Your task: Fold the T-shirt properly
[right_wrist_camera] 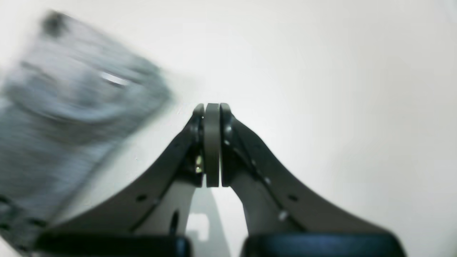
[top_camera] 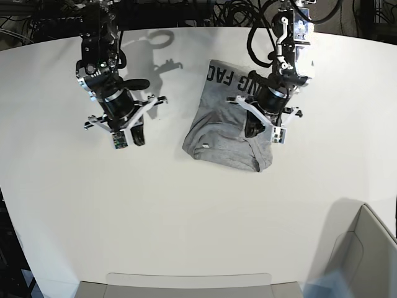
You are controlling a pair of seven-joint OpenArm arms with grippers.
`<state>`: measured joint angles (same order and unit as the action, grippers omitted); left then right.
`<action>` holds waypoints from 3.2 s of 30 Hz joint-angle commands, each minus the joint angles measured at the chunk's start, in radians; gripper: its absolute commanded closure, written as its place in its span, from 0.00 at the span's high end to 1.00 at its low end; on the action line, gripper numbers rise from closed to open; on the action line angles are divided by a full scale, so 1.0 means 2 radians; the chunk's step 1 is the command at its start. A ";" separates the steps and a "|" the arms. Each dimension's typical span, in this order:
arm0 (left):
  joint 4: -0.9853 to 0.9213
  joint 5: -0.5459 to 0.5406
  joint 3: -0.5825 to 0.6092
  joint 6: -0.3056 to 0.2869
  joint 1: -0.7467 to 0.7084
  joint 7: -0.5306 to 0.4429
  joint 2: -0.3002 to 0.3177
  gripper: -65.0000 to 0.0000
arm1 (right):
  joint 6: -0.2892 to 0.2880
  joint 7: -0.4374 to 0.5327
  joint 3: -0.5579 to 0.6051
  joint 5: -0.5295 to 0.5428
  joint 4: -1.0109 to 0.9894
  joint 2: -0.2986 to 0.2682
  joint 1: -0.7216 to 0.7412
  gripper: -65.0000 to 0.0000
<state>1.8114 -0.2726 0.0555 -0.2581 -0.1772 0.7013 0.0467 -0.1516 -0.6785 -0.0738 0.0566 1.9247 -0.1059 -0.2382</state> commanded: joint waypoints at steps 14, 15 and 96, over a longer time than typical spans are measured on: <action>-0.176 -0.004 0.015 -0.003 0.058 -0.080 0.015 0.00 | -0.004 0.013 0.000 0.007 0.009 -0.026 -0.068 0.00; -0.177 -0.004 0.015 -0.003 0.056 -0.086 0.022 0.00 | -0.004 0.013 0.000 0.006 0.009 -0.026 -0.068 0.00; -0.304 -0.021 -0.159 -0.039 -0.275 -0.054 0.107 0.00 | 0.000 0.149 0.208 0.119 -0.438 -0.169 -0.210 0.00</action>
<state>1.2041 -0.3145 -0.2607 -0.3336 -0.7139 0.5980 0.2512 -0.1383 -0.3813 0.3351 0.2886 1.0473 -0.4423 -0.6441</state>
